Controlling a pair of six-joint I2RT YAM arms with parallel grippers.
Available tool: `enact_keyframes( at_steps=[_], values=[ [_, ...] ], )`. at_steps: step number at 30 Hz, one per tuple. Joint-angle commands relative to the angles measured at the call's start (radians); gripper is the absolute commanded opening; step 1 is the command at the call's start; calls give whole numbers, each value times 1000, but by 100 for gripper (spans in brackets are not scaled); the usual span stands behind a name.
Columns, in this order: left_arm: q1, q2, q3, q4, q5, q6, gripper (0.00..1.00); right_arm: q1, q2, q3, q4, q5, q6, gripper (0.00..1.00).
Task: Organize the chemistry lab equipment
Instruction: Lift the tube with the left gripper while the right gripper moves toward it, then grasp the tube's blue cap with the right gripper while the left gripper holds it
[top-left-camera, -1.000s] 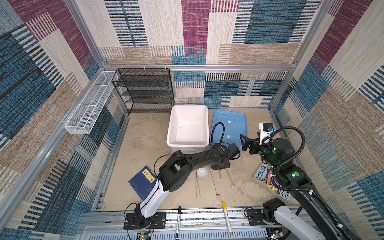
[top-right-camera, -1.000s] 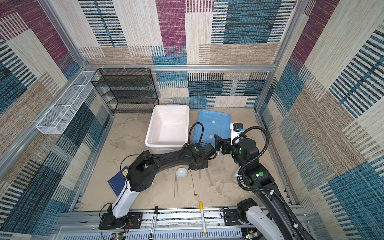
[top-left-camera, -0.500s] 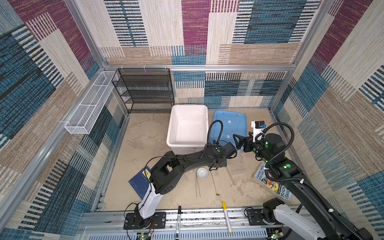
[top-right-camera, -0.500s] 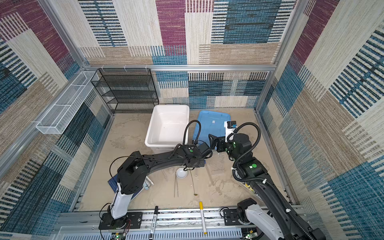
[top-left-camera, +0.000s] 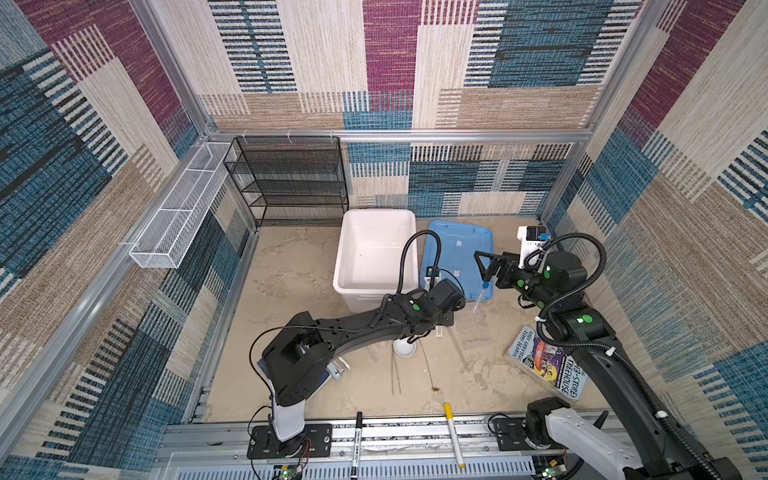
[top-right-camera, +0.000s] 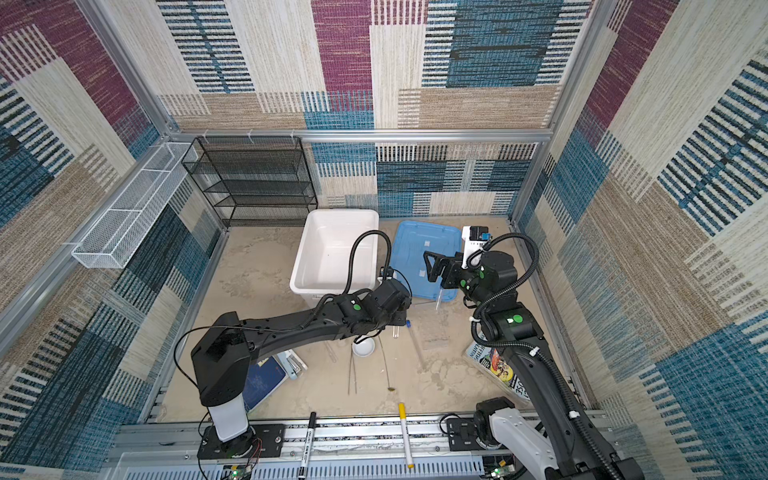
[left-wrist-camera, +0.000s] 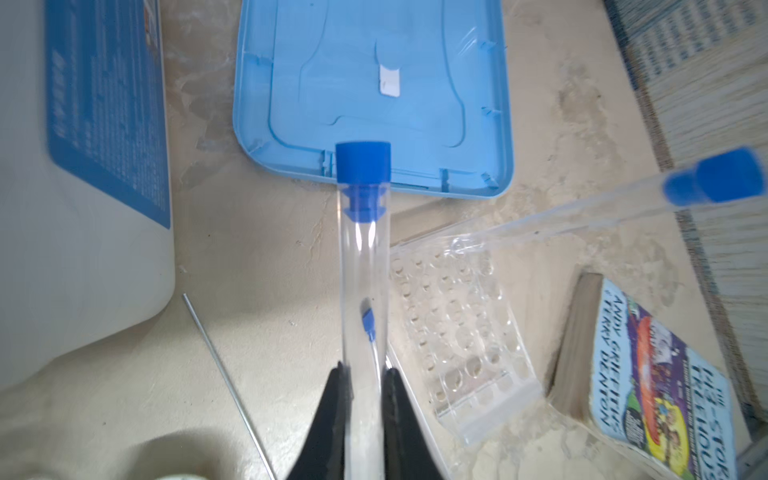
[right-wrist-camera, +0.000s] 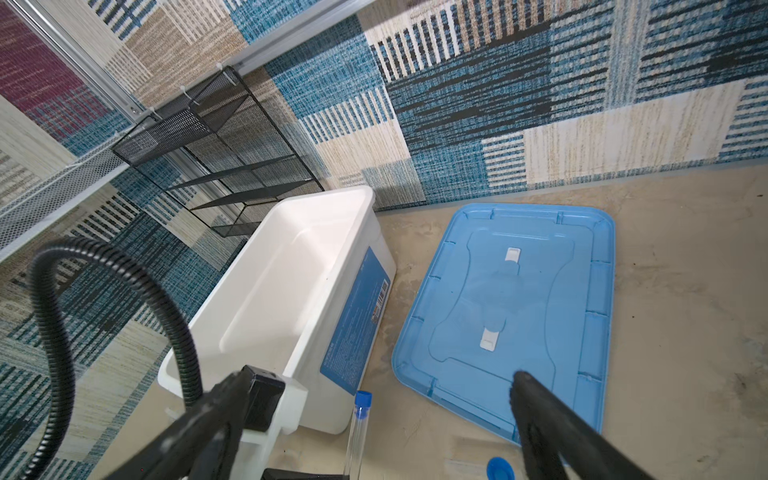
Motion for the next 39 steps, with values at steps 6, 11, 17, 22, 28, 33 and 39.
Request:
enact_keyframes(
  at_steps=[6, 11, 17, 22, 28, 33, 39],
  values=[
    [0, -183, -176, 374, 30, 189, 5, -33, 70, 157, -136, -155, -44, 99],
    [2, -257, -284, 544, 85, 332, 5, -33, 155, 244, -188, -337, -84, 100],
    [1, -309, -351, 615, 114, 420, 6, -14, 246, 310, -235, -461, -119, 100],
    [2, -328, -374, 616, 81, 438, 6, 72, 285, 332, -255, -357, -139, 97],
    [2, -340, -379, 627, 77, 427, 6, 123, 291, 296, -194, -316, -107, 89],
    [2, -342, -387, 632, 54, 412, 6, 124, 308, 282, -184, -359, -79, 77],
    [2, -338, -390, 637, 67, 398, 6, 129, 306, 238, -147, -406, -44, 63]
  ],
)
